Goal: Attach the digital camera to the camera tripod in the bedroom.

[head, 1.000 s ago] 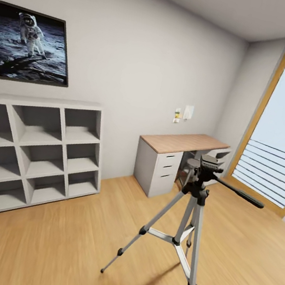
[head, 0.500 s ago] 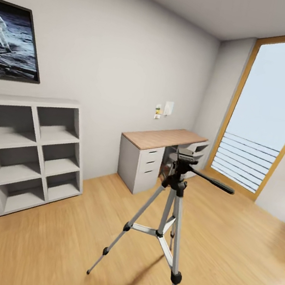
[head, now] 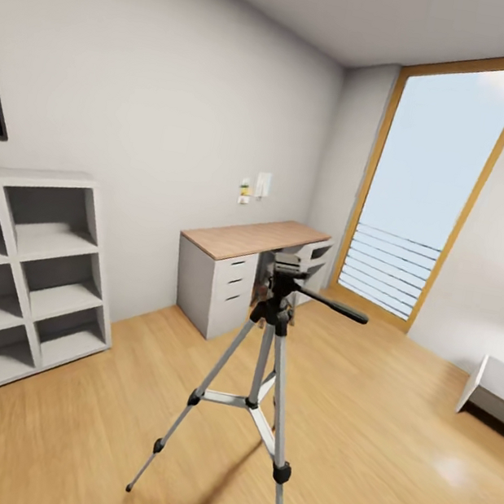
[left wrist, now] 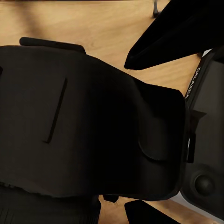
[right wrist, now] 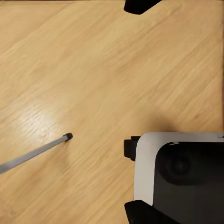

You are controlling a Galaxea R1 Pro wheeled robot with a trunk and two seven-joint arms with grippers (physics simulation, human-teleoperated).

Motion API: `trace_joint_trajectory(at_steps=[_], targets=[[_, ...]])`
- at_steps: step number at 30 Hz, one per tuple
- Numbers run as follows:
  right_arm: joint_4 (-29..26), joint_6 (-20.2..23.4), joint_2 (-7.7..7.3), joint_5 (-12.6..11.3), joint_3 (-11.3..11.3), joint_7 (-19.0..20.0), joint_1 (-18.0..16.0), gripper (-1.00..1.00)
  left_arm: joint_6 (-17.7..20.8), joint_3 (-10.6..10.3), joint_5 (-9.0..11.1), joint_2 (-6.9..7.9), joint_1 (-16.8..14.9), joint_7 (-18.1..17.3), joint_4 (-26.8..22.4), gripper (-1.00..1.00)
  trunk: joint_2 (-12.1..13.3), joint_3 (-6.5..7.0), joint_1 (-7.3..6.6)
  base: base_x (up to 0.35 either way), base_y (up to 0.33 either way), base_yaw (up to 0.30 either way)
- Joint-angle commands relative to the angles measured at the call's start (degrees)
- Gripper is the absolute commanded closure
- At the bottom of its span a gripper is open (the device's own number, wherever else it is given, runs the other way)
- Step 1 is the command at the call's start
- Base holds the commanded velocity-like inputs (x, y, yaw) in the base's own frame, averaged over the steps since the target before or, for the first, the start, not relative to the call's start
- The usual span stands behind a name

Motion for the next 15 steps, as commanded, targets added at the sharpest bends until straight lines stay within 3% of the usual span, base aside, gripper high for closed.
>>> trace_joint_trajectory(at_steps=[1,15], targets=[[0.19,-0.33,-0.03,0.51,-0.49,0.12,-0.10,-1.00,-0.10,-0.51,0.38,0.01,-0.02,0.27,-0.08,1.00,-0.07,-0.09,0.01,0.000,0.000,-0.286],[0.19,-0.39,-0.04,0.51,-0.50,0.12,-0.10,-1.00,-0.03,-0.47,0.67,0.04,-0.02,0.18,-0.08,1.00,-0.07,-0.09,0.01,0.000,0.000,-0.264]])
